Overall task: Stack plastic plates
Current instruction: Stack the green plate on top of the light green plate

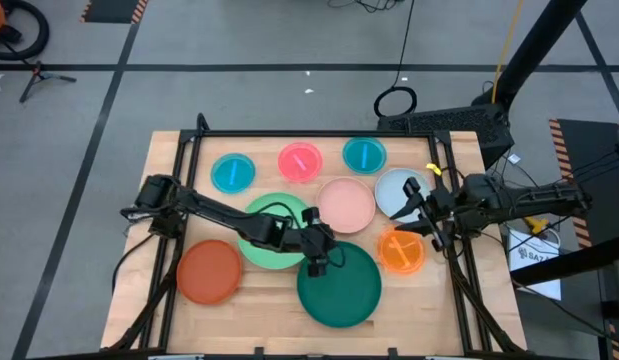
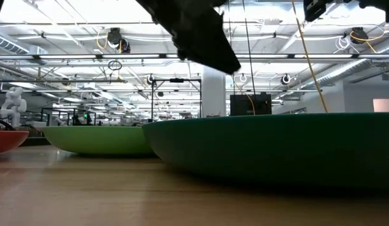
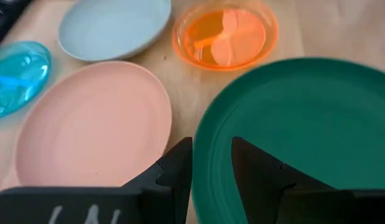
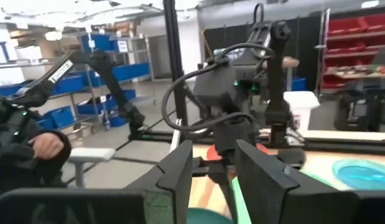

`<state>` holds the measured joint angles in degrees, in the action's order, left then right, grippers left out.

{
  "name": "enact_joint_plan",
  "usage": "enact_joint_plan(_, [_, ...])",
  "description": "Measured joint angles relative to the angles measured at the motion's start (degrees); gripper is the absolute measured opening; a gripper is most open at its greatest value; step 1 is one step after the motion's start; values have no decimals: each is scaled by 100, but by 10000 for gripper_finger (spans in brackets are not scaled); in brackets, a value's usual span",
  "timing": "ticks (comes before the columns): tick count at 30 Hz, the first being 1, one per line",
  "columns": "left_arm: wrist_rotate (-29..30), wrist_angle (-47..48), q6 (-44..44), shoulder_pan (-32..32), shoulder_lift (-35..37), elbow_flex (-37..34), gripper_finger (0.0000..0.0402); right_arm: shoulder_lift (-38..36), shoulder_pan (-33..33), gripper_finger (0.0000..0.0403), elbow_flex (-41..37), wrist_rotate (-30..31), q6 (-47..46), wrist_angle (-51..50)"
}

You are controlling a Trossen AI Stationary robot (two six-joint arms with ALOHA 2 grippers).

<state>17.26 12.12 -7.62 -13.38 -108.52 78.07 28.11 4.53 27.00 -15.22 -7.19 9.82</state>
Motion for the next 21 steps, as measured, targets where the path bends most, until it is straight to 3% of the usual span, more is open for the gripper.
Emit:
enact_joint_plan(9, [-59, 114, -244, 11, -468, 213, 118, 7, 45, 114, -2, 7, 296, -186])
enact_joint_plan(21, [-66, 188, -413, 54, -478, 211, 118, -4, 44, 114, 48, 11, 871, -154])
